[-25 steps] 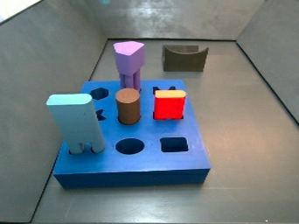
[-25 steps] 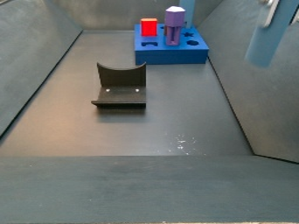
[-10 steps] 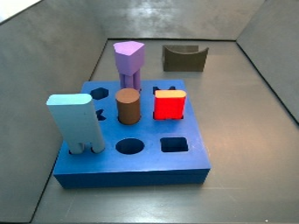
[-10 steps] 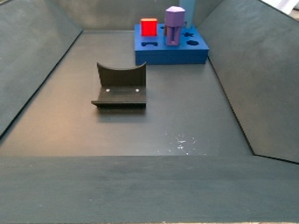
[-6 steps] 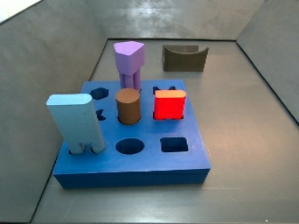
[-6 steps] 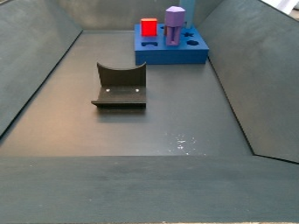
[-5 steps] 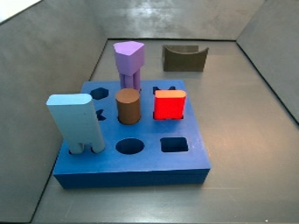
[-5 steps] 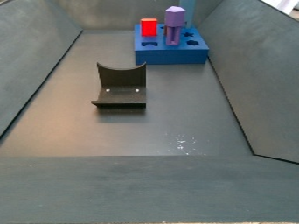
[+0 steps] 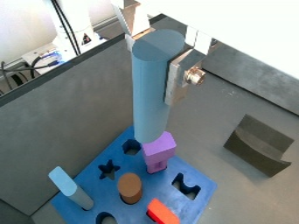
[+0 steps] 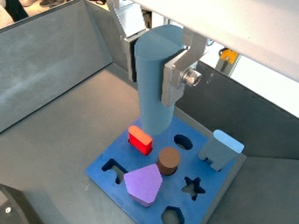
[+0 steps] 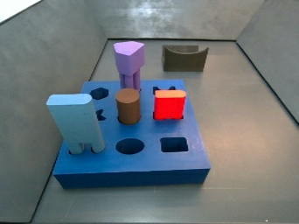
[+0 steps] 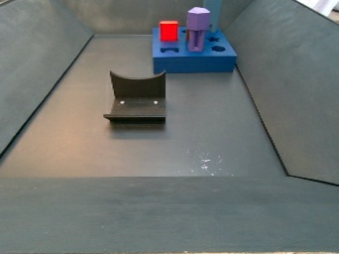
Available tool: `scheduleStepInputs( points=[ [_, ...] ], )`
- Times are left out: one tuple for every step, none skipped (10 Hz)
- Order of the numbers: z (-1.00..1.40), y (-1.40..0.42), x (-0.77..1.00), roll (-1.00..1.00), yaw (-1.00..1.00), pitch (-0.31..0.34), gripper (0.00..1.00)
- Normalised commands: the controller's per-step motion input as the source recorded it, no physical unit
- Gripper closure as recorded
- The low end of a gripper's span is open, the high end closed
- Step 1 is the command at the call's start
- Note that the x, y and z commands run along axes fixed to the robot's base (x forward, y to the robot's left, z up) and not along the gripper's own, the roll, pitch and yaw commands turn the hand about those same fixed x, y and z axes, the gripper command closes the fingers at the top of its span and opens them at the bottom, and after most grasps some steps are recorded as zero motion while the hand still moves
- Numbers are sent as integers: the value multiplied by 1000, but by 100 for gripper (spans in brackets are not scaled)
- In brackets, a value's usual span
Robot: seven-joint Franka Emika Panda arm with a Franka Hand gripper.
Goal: Pick up the oval object. Move up. Move to above the board. Insert the oval object.
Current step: Insert the oval object.
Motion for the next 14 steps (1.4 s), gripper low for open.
scheduleStepInputs(
  points=[
    [-26,-6,0,0,-51,0,100],
    [-83,-380,149,0,-691,-56,100],
    [-43,-303,26,0,-869,-21,100],
    [-69,-314,26,0,-877,-6,100],
    [-166,-320,57,0,-854,-23,100],
    [-203,-323,69,14,-846,-36,100],
    [-251,-320,77,31,-843,-36,100],
    [-329,-317,89,64,-831,-34,100],
    [-391,-300,100,91,-829,-33,100],
    [-429,-283,83,93,-849,-34,100],
    [-471,-177,26,43,-940,-9,100],
    [-477,-86,0,4,-1000,0,100],
    [-471,-34,0,0,-1000,0,100],
    [-474,-26,0,0,-1000,0,100]
  ],
)
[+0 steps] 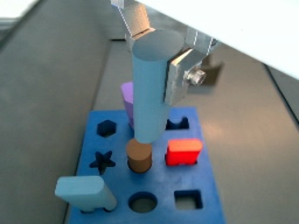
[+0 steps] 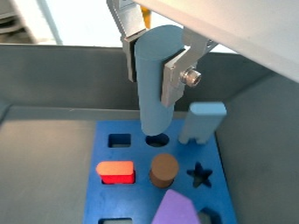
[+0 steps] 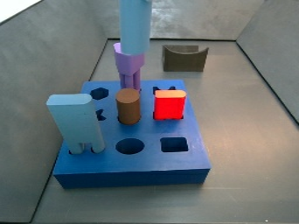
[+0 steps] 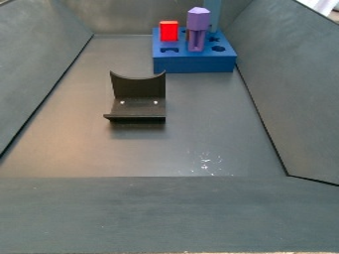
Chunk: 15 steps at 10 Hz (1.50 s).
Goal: Pick up the oval object. Move up. Move to above the board. Insert the oval object.
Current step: Insert the oval object.
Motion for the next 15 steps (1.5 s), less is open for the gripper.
scheduleStepInputs(
  points=[
    [-491,-14,0,0,-1000,-9,100],
    [-491,-14,0,0,-1000,-10,100],
    [-491,-14,0,0,-1000,-6,100],
    [-483,-20,0,0,-1000,-4,100],
    [-480,-14,0,0,-1000,-6,100],
    [-480,-14,0,0,-1000,-1,100],
    [-503,-117,0,0,-1000,-43,100],
    [-417,-274,-29,-40,-840,-186,100],
    [-360,-380,40,-110,-560,-223,100],
    [-466,-514,203,-61,-383,-197,100],
    [-503,-531,100,-17,-460,-177,100],
    [-437,-300,0,0,-871,-84,100],
    [-417,-311,0,0,-863,0,100],
    [-269,-409,-91,80,-406,9,100],
    [-143,-180,-169,119,-137,20,100]
  ],
)
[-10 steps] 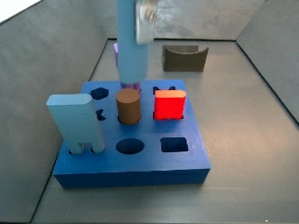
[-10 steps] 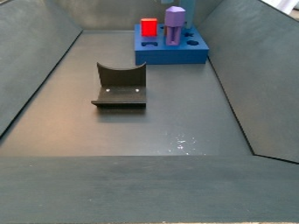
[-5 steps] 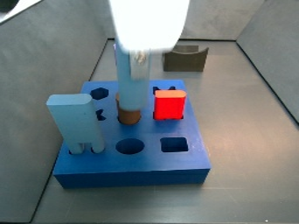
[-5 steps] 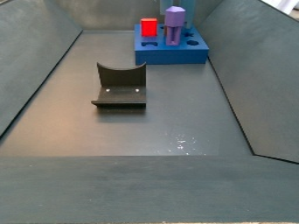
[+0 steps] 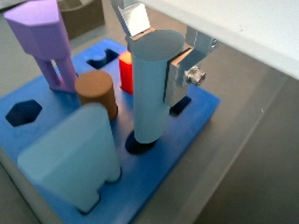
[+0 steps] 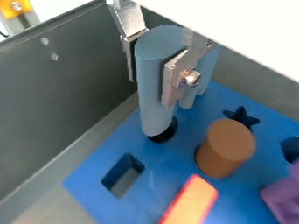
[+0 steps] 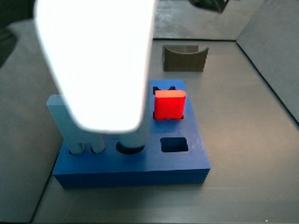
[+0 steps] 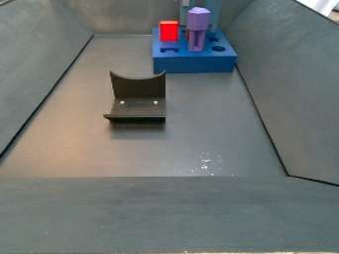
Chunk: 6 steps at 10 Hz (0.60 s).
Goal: Pick up the oval object. Move up. Move to above the board. Insert the oval object.
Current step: Insert the oval object.
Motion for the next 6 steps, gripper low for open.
scheduleStepInputs(
  points=[
    [-231,-106,-20,147,-40,17,100],
    [-249,0,-9,130,0,0,100],
    [-243,71,-86,123,0,0,100],
    [-217,49,0,97,0,26,100],
    [-197,3,-111,89,0,14,100],
    [-240,0,-89,10,-11,0,100]
  ],
)
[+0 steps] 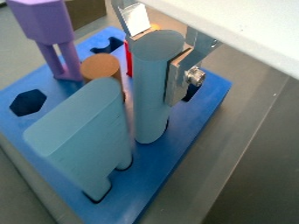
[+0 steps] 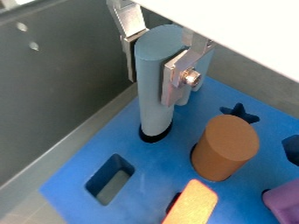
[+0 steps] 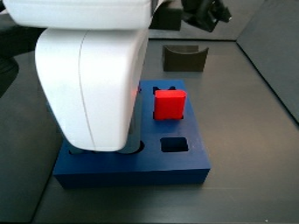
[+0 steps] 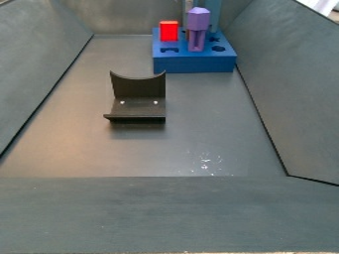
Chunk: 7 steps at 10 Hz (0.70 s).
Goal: Pick up the oval object. Move up. Move to above the board. Insert the oval object.
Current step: Insert the oval object.
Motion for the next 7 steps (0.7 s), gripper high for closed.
scheduleStepInputs(
  points=[
    [-243,0,23,0,-134,0,100],
    [-269,0,166,0,-203,0,100],
    [-340,0,357,-100,-237,-90,100],
    [-354,0,431,-94,-277,-106,100],
    [-423,0,343,-21,-269,-103,100],
    [-606,-46,34,37,-174,-66,100],
    [-903,-246,-134,201,-114,-94,100]
  ],
)
